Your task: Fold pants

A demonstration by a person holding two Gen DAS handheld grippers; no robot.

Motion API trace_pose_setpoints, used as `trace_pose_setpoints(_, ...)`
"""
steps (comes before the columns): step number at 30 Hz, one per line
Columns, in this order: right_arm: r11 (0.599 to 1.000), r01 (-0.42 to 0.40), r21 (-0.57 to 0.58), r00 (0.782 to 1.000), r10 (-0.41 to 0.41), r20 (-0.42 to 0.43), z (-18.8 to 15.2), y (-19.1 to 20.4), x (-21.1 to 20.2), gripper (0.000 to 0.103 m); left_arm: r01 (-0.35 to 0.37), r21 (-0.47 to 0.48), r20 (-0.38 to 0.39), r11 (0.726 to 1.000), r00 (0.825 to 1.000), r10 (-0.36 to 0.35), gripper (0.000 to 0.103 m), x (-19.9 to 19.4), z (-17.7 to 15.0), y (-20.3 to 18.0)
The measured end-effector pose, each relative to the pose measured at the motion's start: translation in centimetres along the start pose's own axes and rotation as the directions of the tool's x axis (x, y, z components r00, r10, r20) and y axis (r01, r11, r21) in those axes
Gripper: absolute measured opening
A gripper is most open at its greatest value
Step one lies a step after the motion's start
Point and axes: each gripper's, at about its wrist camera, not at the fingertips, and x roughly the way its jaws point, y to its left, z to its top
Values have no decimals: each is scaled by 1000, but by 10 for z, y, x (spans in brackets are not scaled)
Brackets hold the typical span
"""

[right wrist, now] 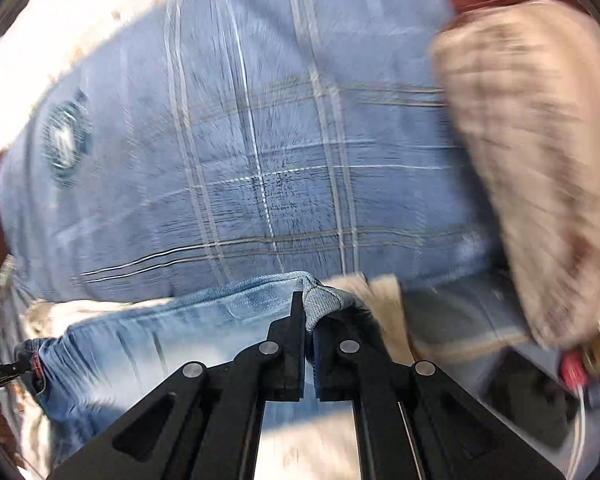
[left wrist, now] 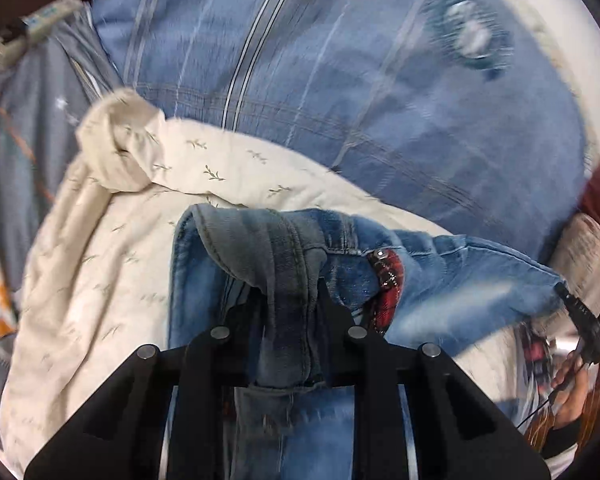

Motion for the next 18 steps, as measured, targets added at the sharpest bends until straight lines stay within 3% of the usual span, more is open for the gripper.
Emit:
trace_pose_setpoints(5, 998, 9, 61, 1000, -8, -11, -90, -29, -62, 2, 71, 39, -3, 997, 998, -71, 22, -42, -64, 10)
trace_pose_setpoints(8, 993, 88, 82, 990, -78, -119, -152, -52, -66, 5, 79, 48, -103, 996, 992, -74, 23, -32, -110, 23)
trace_pose_setpoints(11, 981, 153, 119, 966, -123, -227, -207, -56, -65, 20, 87, 36, -181, 996, 980, -79, 24, -23, -138, 35)
trace_pose_setpoints(14, 974, 140, 180, 977, -106, -187, -223, -62, -97, 25, 149, 19, -169, 989, 975, -143, 28, -53, -152, 50)
trace_pose_setpoints(15, 972, 116, 203, 984, -84, -160, -222, -58, -110, 32, 161, 8, -149, 987, 976, -158, 31, -63, -154, 55)
trace_pose_setpoints(16, 970, 71, 231, 991, -43, -127, -223, -54, -119, 45, 183, -13, -114, 983, 976, -183, 44, -77, -156, 62)
trace_pose_setpoints(17, 963, 1, 271, 996, 24, -90, -223, -45, -127, 52, 207, -41, -85, 978, 974, -209, 63, -84, -159, 67)
trace_pose_setpoints(18, 951, -64, 301, 993, 90, -72, -221, -36, -129, 69, 245, -93, -49, 965, 967, -250, 72, -92, -159, 75)
